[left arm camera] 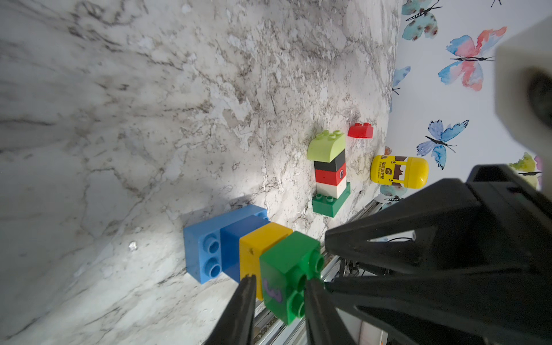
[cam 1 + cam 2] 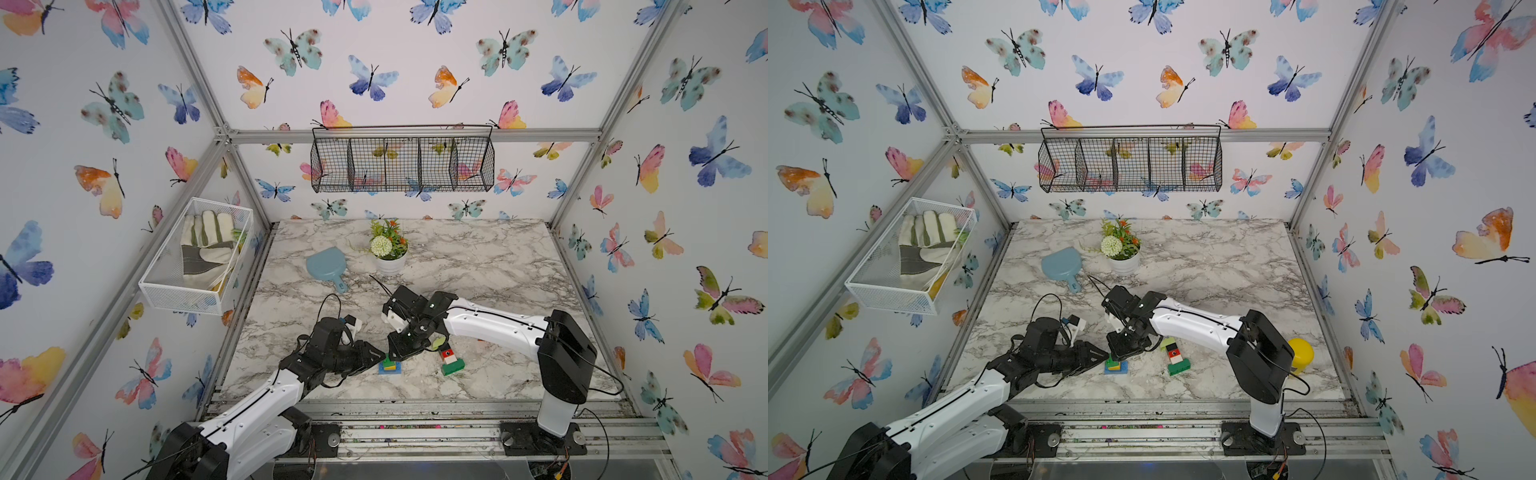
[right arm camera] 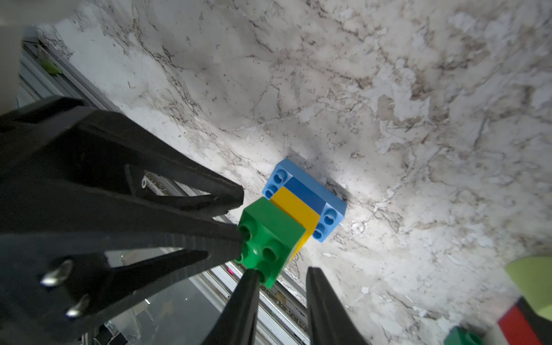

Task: Assemble the number 1 with lego
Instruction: Assemble the lego brick with the lego brick.

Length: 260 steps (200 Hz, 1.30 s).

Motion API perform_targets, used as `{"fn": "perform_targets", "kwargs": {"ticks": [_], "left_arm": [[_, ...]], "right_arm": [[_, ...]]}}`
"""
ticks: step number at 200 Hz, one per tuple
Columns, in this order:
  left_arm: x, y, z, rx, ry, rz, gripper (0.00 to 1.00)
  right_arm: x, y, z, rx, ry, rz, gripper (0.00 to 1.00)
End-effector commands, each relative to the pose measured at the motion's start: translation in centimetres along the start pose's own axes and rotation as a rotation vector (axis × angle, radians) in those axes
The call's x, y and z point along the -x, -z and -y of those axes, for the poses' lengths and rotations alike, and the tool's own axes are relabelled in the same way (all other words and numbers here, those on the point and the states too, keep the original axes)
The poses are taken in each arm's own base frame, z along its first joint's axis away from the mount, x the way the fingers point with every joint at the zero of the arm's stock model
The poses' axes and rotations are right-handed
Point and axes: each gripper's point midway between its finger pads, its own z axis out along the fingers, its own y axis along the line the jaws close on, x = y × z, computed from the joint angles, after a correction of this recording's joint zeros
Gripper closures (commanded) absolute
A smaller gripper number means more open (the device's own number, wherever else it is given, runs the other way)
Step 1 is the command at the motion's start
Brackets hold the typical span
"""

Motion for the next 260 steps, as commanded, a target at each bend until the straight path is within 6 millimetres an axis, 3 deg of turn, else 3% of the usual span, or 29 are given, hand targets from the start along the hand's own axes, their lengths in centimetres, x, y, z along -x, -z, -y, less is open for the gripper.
{"fn": "perform_targets", "kwargs": {"ticks": [1,37,146,260], "left_arm": [[0.3,0.1,1.3,-0.031,-0.040,-0.001,0.67],[0.2,0.1,1.2,-0.032,-0.041,-0.008,0.68],[0.1,-0.1,1.3,-0.037,-0.048,-0.024,0.71],[0.2,-0.2,1.8,-0.049,-0.063,-0.034,0.72]], "right_arm": [[0.5,-0.1,0.0,-0.013,-0.002,0.000,0.67],[0.8,-0.6,-0.1,-0.008,-0.009,0.001,0.68],[-0.9,-1.1,0.8,-0.020,-0.031,-0.037,0.76],[-0.6,0.2,0.1,0.003,-0.041,-0.006,0.77]]}}
